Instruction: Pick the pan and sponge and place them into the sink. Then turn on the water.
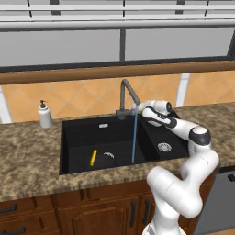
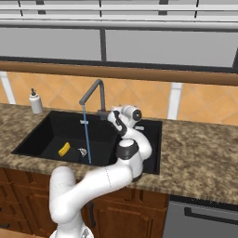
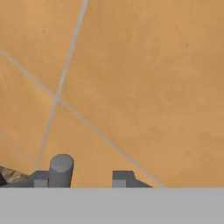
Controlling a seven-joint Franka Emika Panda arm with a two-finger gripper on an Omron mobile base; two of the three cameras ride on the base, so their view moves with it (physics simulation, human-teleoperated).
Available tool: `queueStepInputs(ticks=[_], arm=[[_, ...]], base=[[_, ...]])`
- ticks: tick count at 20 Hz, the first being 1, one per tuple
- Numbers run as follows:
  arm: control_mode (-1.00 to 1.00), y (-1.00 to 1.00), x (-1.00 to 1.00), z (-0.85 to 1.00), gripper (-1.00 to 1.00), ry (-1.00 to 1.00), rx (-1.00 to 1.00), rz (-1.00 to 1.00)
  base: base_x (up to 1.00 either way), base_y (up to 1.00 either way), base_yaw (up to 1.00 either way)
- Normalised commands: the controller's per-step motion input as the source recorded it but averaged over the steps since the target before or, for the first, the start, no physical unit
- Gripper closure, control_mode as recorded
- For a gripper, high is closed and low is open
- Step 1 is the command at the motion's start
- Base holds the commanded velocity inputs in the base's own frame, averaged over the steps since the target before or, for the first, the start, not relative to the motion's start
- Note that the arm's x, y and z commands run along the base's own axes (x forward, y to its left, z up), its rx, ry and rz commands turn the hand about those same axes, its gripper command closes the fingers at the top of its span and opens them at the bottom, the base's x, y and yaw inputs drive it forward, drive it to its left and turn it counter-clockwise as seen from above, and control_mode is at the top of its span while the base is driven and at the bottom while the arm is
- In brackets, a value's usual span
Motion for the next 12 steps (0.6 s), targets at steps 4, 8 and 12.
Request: queueStepInputs(ticks=[4, 8, 12], arm=[[-1.0, -0.89, -0.27, 0.5, 1.0, 0.0, 0.14, 0.0], [-1.0, -0.84, -0.55, 1.0, 1.0, 0.0, 0.21, 0.01], [-1.0, -0.78, -0.84, 0.99, 1.0, 0.07, 0.16, 0.0]], base=[[0.0, 0.0, 0.0], [0.0, 0.0, 0.0], [0.0, 0.0, 0.0]])
